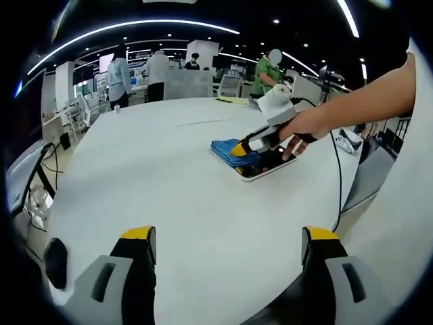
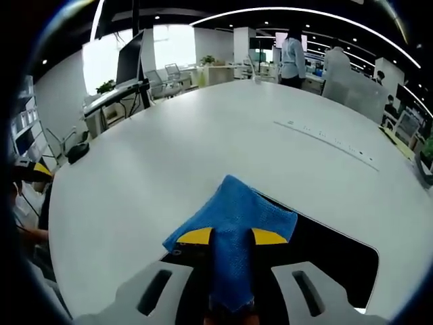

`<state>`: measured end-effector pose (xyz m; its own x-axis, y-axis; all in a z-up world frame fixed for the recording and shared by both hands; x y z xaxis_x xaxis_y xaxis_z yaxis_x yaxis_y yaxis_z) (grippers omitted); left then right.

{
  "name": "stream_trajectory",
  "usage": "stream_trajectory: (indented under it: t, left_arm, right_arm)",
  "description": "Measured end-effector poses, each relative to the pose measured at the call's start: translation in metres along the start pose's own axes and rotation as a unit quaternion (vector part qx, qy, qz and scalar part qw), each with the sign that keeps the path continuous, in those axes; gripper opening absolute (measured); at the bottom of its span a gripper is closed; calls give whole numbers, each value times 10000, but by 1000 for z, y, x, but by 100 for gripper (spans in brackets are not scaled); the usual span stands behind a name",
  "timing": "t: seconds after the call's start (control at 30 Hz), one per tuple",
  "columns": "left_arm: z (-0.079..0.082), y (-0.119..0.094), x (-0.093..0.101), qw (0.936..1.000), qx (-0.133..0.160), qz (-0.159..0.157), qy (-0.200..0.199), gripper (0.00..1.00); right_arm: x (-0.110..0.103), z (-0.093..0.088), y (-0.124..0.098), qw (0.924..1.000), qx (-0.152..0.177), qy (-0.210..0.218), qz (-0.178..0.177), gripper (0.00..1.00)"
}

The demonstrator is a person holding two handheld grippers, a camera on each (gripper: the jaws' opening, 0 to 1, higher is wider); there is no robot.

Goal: Wipe the mirror surface with the cleaning cloth until all visible marks leave the cleaned area.

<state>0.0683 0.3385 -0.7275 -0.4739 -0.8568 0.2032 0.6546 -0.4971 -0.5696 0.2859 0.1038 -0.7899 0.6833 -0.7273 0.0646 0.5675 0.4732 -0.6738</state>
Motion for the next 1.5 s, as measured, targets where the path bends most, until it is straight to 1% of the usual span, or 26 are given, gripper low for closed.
stream_trajectory:
  t: [0.53,0.63,0.7,0.83,0.93,1.27,1.5]
  left_arm:
    - [1,2,4,10000,19,-27,9,89]
    - [0,3,5,10000,8,-26,-8,89]
    - [-1,3,5,10000,-1,-24,0,89]
    - [-1,3,5,10000,7,-9,-19,89]
    - [0,3,4,10000,10,12,-16,89]
    - [-2,3,8,10000,-51,36,-2,89]
    - [-1,4,11,10000,-65,38,6,89]
  right_arm:
    - [-5,-5,-3,10000,-5,29,-41,17]
    - [-5,-3,-3,10000,-62,43,-41,17]
    - [-5,-1,-3,9998,-129,133,-15,17]
    - [-4,-1,-4,9996,-157,219,25,17]
    - [-4,-1,-4,9999,-158,57,32,17]
    - [0,-4,-5,9999,-97,49,99,17]
    - [6,-9,-10,9999,-133,14,105,18]
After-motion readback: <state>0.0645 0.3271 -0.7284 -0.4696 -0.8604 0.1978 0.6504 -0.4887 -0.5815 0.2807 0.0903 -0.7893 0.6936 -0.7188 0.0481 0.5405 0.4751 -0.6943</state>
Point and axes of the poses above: the point that each gripper's makers call its tool centre point, and the gripper's own axes: y roughly forward along the fingers, x roughly to its right, z roughly out of its top, the point moved 8 cm from there along -y, roughly backward along the fingers, and after that the axes turned 5 degrees about -y, right-handed, at the moved point
